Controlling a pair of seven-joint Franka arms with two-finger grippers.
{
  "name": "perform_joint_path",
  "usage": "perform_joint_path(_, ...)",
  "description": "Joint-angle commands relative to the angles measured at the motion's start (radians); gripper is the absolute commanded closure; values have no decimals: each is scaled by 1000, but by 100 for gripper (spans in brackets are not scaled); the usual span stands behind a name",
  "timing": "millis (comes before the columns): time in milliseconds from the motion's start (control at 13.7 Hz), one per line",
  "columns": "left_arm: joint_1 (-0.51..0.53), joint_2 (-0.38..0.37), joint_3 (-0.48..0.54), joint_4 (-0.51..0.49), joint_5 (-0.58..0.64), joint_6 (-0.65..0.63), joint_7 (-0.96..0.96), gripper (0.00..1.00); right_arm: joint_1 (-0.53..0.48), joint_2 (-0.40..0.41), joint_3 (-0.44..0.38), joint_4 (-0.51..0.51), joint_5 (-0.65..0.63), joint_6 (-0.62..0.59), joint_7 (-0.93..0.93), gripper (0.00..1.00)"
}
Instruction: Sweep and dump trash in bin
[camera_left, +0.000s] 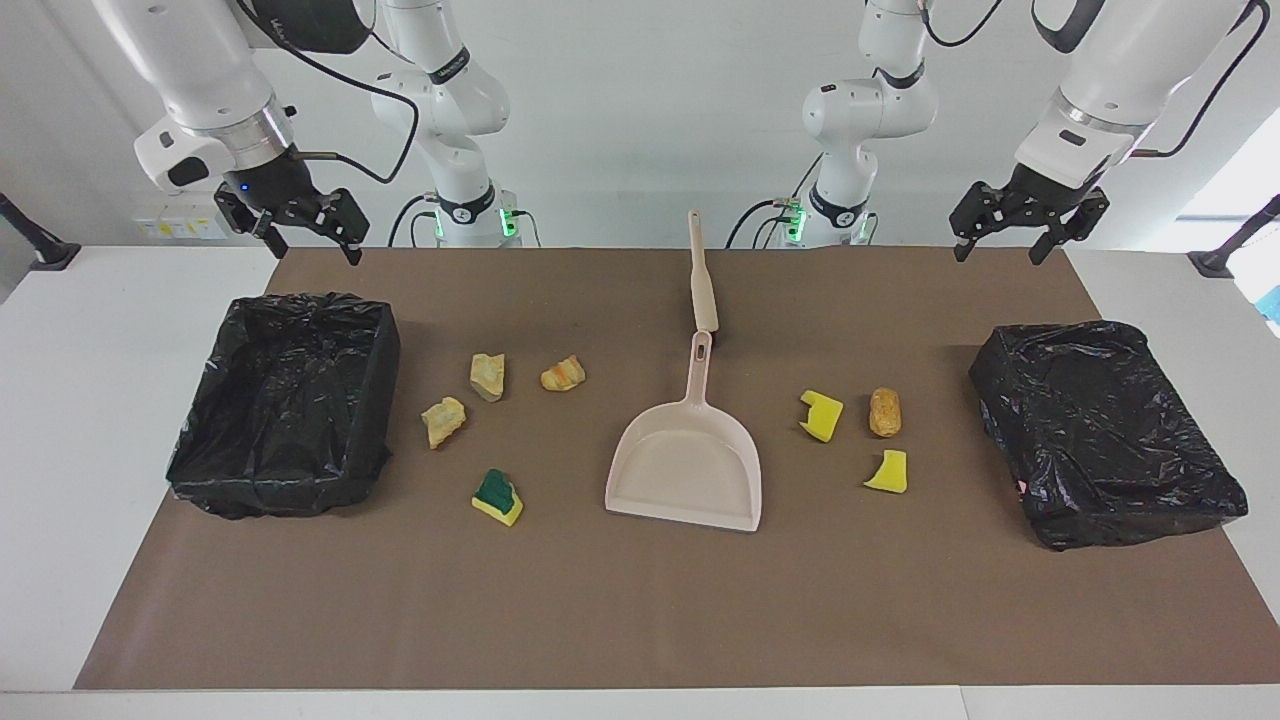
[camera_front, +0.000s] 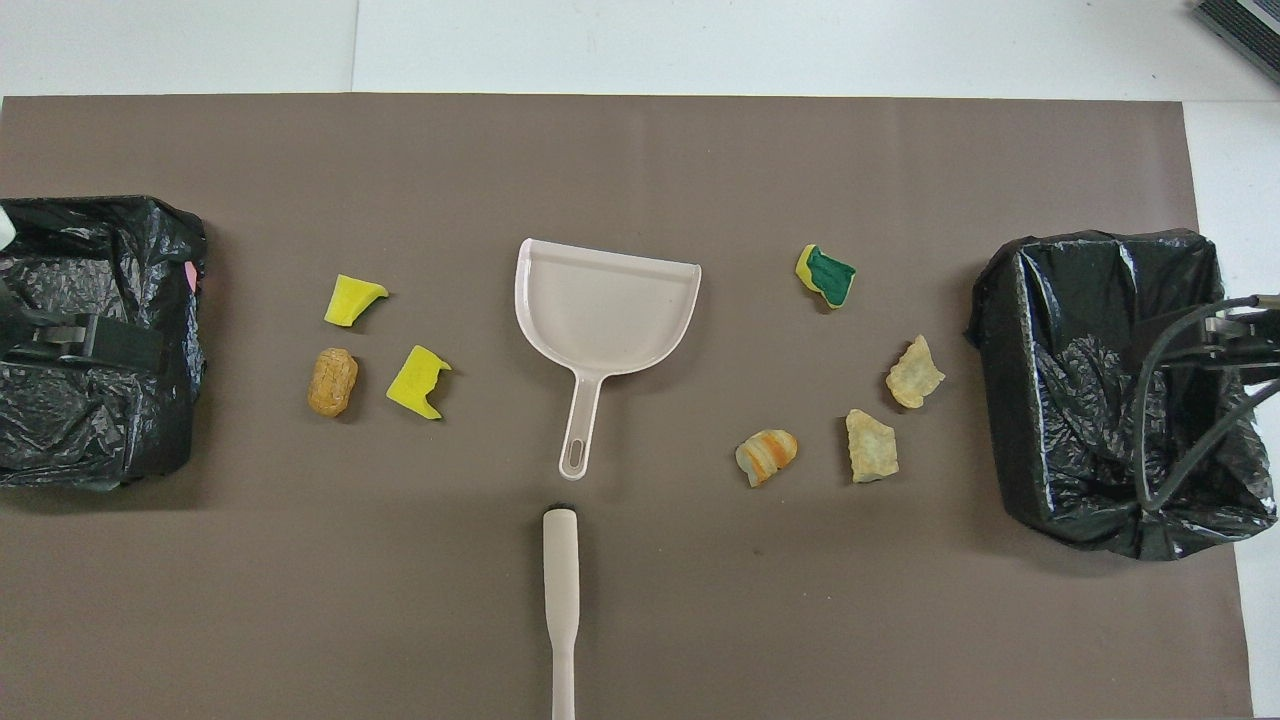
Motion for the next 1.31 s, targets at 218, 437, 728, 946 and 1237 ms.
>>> perform_joint_path(218, -30, -76, -9, -138, -17, 13, -16, 0, -7, -6, 6, 3, 6, -23, -24, 0)
perform_joint_path(437, -138, -131, -9, -253, -43, 22, -69, 0, -15, -6, 4, 1, 6, -25, -24, 0)
perform_joint_path(728, -303, -217, -9, -393, -97, 45, -194, 0, -7, -8, 4, 1, 6, -28, -19, 0)
perform_joint_path(946, -395, -254, -9, -472, -140, 62, -225, 0, -9, -9, 4, -3, 7, -26, -21, 0)
perform_joint_path(1237, -513, -306, -11, -592, -195, 114, -335, 0, -9, -12, 4, -8, 9, -25, -19, 0)
